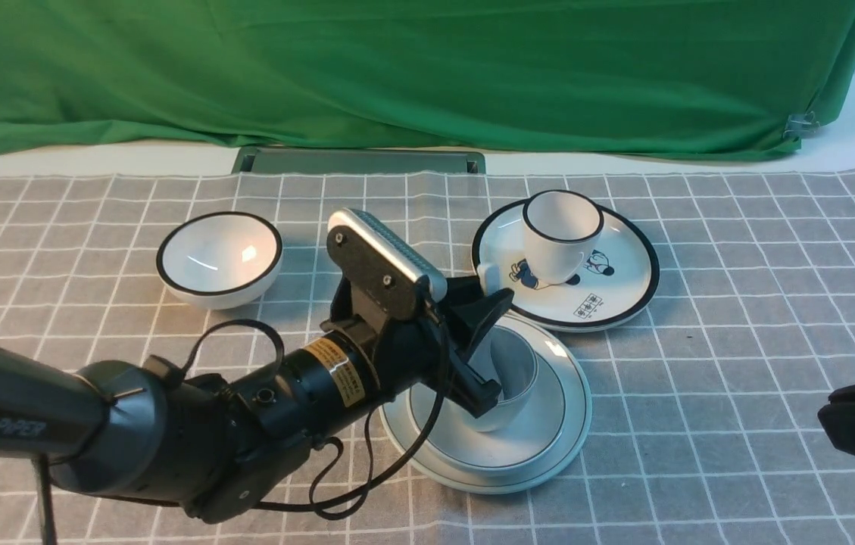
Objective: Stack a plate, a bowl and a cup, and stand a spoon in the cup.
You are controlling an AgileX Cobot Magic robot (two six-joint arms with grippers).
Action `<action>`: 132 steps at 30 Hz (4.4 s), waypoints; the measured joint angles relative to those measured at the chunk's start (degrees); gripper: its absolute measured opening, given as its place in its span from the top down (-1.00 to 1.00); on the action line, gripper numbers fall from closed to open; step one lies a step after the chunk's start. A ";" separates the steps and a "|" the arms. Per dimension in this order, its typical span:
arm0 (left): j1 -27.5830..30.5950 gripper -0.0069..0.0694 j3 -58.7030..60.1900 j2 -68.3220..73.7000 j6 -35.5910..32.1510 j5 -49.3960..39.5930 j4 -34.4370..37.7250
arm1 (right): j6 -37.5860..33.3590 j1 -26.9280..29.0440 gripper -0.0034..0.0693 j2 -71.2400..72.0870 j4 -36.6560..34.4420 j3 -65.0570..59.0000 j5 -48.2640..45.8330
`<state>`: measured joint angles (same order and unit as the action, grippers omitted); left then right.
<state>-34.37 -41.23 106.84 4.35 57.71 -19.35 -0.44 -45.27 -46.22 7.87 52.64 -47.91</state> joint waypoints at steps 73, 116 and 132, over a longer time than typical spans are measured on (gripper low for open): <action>0.00 0.79 34.37 -82.88 16.60 -47.36 -9.26 | 9.01 0.00 0.76 10.28 -0.16 1.77 -1.96; 0.00 0.79 41.58 -82.80 16.60 -47.60 -9.31 | -0.46 42.84 0.86 46.15 -3.20 -52.95 34.64; 0.00 0.79 41.58 -82.76 16.57 -47.60 -9.31 | 0.01 42.84 0.81 46.15 -3.44 -52.95 34.62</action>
<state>-34.37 0.35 24.08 20.93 10.11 -28.66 -0.43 -2.43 -0.06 4.43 -0.30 -13.29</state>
